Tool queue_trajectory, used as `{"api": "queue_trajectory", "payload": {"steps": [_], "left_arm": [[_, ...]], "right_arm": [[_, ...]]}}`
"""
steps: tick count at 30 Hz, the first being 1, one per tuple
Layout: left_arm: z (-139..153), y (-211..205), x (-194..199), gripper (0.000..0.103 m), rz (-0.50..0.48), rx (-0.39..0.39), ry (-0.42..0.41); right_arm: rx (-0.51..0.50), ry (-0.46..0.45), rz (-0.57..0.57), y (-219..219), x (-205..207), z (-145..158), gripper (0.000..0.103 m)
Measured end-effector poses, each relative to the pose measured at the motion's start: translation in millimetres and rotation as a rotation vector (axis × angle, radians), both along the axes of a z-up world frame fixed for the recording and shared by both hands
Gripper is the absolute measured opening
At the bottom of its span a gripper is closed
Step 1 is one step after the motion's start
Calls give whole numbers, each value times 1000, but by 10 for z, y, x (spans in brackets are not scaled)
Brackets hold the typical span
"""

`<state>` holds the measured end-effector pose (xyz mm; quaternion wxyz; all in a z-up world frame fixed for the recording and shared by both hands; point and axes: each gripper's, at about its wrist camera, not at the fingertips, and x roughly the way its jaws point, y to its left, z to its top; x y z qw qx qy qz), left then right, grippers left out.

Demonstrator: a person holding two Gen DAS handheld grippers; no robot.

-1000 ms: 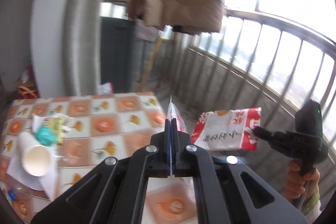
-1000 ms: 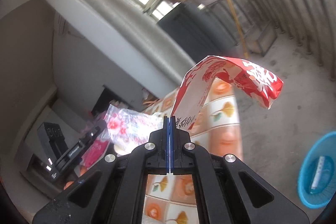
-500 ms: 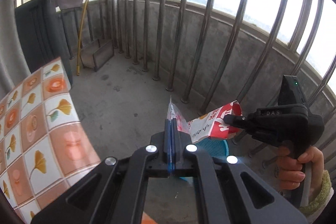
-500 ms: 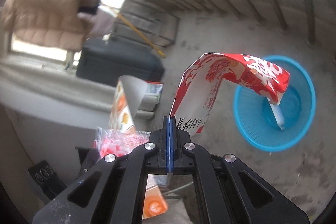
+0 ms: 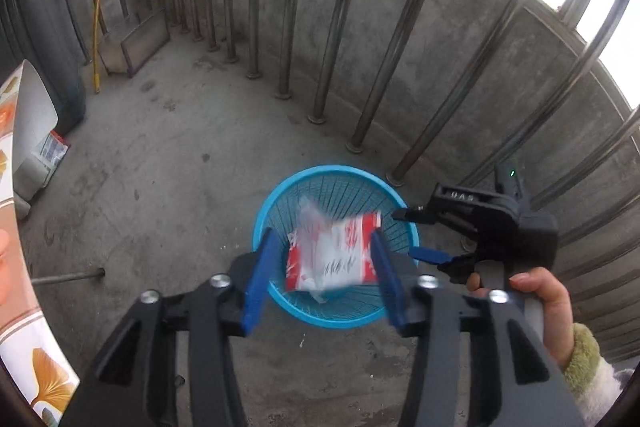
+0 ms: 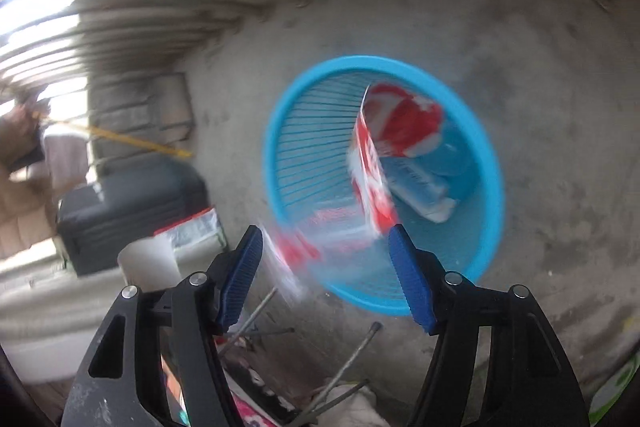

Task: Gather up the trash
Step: 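Drop the snack bag and wrapper into the blue wastebasket, opening both tools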

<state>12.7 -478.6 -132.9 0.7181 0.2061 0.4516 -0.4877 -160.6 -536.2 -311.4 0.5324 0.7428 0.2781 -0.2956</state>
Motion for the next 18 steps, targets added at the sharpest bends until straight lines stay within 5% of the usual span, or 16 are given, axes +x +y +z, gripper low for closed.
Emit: {"api": "queue_trajectory", "payload": {"steps": [8,13,18], "left_arm": [[465,381,16,72,4,-112,-90],[789,811,28,83,34,-183,-55],[1180,1451,125,96,136,-266,-73]], "right_arm": [[-176,103,48,24,-189,378,66],[-481,179,181,137,132,1122,71],[-847,241,346,546,733,1847,96]]}}
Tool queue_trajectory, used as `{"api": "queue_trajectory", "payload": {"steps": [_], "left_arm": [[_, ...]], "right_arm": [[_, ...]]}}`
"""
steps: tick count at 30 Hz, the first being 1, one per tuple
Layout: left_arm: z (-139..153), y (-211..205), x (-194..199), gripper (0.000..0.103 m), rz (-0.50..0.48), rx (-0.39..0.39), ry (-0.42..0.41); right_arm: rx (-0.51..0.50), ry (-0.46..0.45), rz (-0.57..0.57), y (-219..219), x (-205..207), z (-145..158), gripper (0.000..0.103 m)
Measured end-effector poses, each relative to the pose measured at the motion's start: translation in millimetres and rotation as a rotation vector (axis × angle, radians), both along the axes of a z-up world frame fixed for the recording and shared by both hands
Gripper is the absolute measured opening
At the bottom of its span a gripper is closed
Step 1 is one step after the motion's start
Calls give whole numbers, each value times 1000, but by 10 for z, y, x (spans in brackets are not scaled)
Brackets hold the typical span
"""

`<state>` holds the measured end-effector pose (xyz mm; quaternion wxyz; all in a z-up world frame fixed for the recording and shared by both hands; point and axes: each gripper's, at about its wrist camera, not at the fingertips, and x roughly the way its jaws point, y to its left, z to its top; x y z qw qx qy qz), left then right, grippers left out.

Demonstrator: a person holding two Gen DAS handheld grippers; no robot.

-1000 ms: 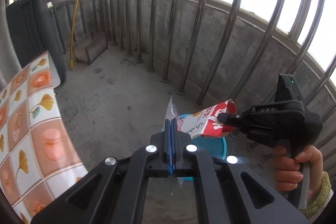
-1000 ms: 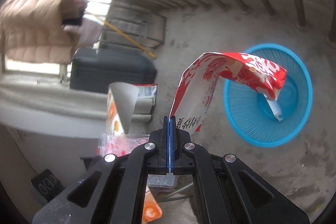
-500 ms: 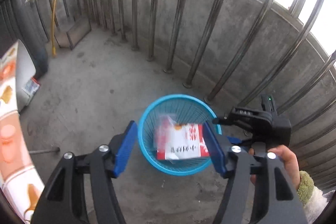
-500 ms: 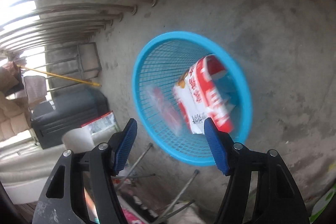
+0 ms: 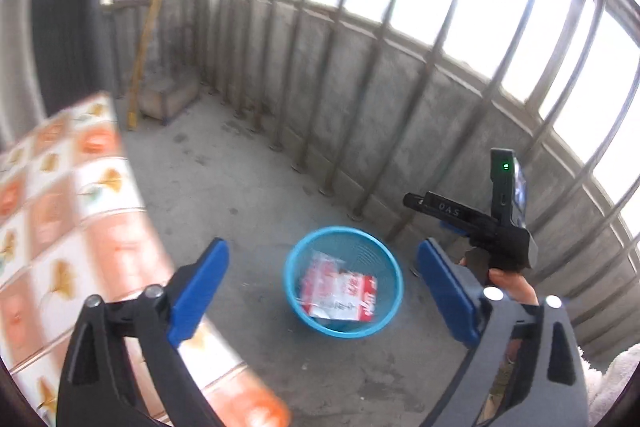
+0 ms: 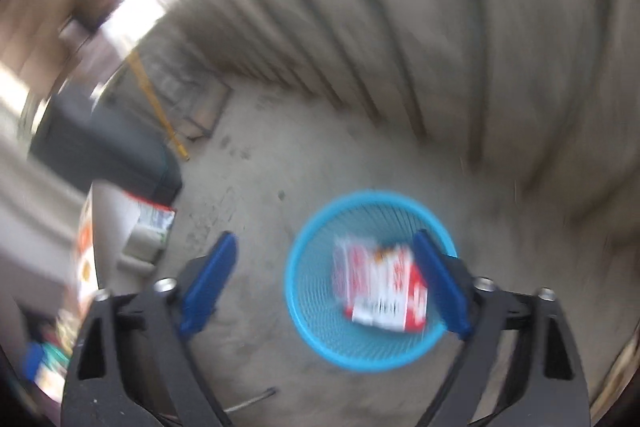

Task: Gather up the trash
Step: 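Drop the snack bag and wrapper into the blue wastebasket, opening both tools, then move both tools back over the table toward the white paper cup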

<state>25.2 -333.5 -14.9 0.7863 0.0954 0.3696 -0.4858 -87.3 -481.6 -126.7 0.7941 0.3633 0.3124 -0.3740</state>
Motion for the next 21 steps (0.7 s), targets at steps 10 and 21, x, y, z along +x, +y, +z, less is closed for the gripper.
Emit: {"api": "queue_trajectory", "payload": {"steps": [10,21], "left_arm": [[490,1791,314,98,335,-124,-31],[376,3867,481,98,728,-253,-82]], "right_arm": [[-303,-50,415,1213,1210,859,96],[-477,-246,919,2851,2191,1352,96]]}}
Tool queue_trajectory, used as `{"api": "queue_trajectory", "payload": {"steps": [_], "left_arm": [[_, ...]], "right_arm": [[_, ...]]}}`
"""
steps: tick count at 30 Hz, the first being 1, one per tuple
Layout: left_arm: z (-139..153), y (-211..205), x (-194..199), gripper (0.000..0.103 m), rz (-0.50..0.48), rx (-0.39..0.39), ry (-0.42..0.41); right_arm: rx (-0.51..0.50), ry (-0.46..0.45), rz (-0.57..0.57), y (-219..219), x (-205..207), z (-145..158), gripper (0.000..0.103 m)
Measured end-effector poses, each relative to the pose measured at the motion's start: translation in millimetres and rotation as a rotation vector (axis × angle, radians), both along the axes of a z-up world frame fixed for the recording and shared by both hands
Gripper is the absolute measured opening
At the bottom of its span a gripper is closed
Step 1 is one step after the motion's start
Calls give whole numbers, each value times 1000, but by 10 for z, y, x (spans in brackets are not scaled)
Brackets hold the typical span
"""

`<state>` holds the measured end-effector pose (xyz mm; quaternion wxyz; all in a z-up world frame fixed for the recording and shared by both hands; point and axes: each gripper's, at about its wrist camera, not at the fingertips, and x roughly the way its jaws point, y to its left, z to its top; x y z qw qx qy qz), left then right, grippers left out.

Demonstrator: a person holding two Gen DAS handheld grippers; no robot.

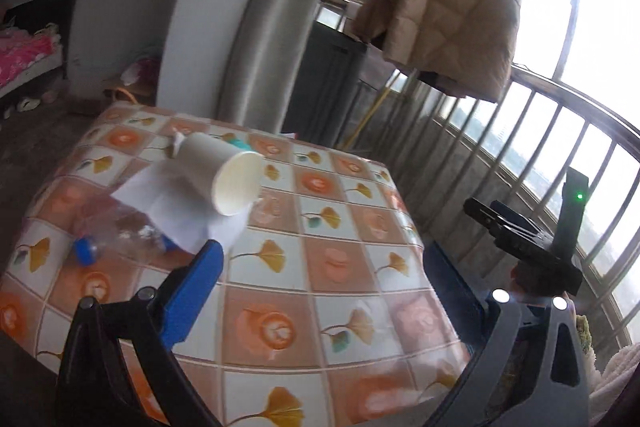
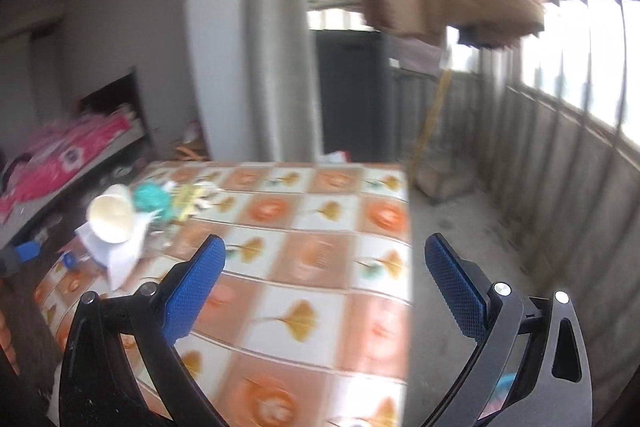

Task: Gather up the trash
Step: 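Move both tools back over the table toward the white paper cup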

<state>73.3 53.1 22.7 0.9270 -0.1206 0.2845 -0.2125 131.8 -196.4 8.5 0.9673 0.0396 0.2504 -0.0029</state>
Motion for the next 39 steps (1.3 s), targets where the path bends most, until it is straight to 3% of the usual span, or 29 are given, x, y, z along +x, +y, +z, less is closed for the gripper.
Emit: {"api": "queue_trajectory", "payload": {"steps": [6,9,15,18,25,31,33,36,39], "left_arm": [[-119,568,130,98,98,-28,-3],[-148,722,227,98,106,-36,-5],[-243,943,415,98,140,-36,18],[-327,1030,557,97,150,-31,46],[-477,1133,992,83,157,-15,136],[-559,1093,1203,70,156,34,197],[-546,1115,1189,69,159,26,191],[-468,1159,1063,69,151,28,144],[-440,1154,882,69,140,117,92]], "right_arm": [[-15,14,220,726,496,60,93],[-7,27,324,998,734,7,85],[-16,119,445,1352,1175,-201,57],[-19,131,496,1450,1304,-275,52],[-9,154,560,1591,1482,-390,38],[20,181,575,1641,1517,-460,7],[33,178,571,1618,1500,-457,2],[65,173,560,1564,1483,-445,1],[99,170,553,1517,1474,-432,1]]}}
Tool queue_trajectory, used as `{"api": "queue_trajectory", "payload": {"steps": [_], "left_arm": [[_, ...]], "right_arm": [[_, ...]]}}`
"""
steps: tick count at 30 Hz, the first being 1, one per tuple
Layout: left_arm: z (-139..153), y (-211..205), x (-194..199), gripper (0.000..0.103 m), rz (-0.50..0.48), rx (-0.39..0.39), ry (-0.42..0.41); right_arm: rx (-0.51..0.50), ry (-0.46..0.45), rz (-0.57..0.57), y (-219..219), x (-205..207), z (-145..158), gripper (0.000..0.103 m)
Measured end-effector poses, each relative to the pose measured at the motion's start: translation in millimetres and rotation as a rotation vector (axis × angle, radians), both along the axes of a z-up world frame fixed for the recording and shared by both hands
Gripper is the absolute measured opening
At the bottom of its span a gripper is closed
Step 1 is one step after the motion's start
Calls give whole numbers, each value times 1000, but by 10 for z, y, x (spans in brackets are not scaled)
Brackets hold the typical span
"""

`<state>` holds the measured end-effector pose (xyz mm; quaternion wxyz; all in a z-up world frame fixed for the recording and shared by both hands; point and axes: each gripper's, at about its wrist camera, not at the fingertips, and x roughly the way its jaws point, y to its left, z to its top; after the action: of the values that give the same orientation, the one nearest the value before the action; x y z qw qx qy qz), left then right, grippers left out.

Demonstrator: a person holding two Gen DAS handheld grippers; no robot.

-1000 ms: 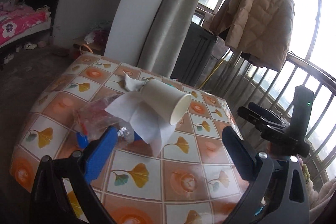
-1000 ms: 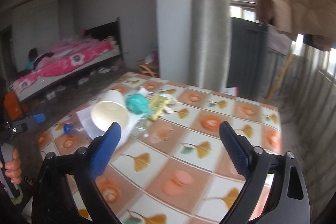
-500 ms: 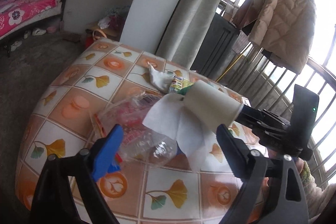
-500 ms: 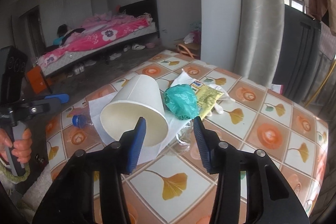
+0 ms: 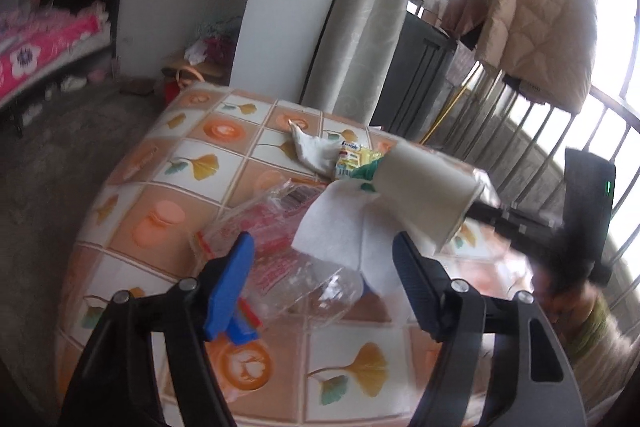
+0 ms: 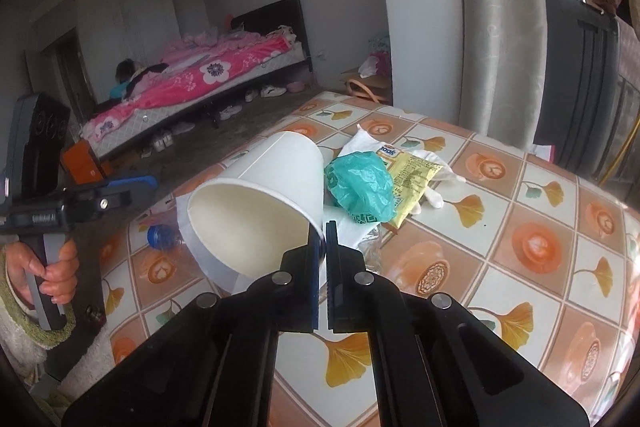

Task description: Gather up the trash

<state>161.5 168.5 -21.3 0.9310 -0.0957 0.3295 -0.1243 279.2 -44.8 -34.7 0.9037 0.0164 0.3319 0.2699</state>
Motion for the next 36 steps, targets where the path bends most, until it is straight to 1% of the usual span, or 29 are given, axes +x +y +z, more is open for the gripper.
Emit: {"api": "queue_trajectory", "payload": {"steps": [3,5,7,10,13,15,18,19,21,22,24,25,29,33,34,36], "left_arm": [[-88,-69,-124,68,-31,138,-1],[-184,-137,-166,66,-30,251,9],[-285,-187,-189,64,-35,338,21],[-386,-216,-202,61,-26,422,20],[-438,-240,-184,54,-14,501,-2],[-477,-299,-163,52,-19,584,-24],[-549,-448,-168,49,-57,725,-52],[-571,-492,-174,48,-69,763,-62],[-579,-568,-201,46,-87,809,-74],[-569,-591,-209,46,-92,820,-81],[-522,-620,-227,46,-105,813,-94],[-497,-628,-225,46,-109,800,-97],[-409,-592,-154,46,-118,706,-81],[-402,-574,-63,46,-117,677,-75],[-405,-580,-50,45,-119,674,-74],[-402,-603,-56,33,-123,671,-78]], "right_arm": [[26,9,-3,-30,7,14,1],[30,9,-4,-31,4,30,1],[27,7,-6,-29,2,35,1],[30,12,-4,-38,8,30,1],[33,14,-2,-36,10,37,1],[33,16,-3,-33,12,39,1],[34,17,-2,-33,12,37,1],[35,16,-2,-35,12,34,1],[35,15,-2,-36,11,35,1],[36,16,-3,-36,10,41,1],[36,17,-2,-38,10,41,1],[36,16,-1,-36,9,44,1],[35,16,0,-41,15,40,1],[37,14,0,-39,3,41,1],[37,15,0,-40,4,41,1],[39,15,-3,-38,0,42,1]]}}
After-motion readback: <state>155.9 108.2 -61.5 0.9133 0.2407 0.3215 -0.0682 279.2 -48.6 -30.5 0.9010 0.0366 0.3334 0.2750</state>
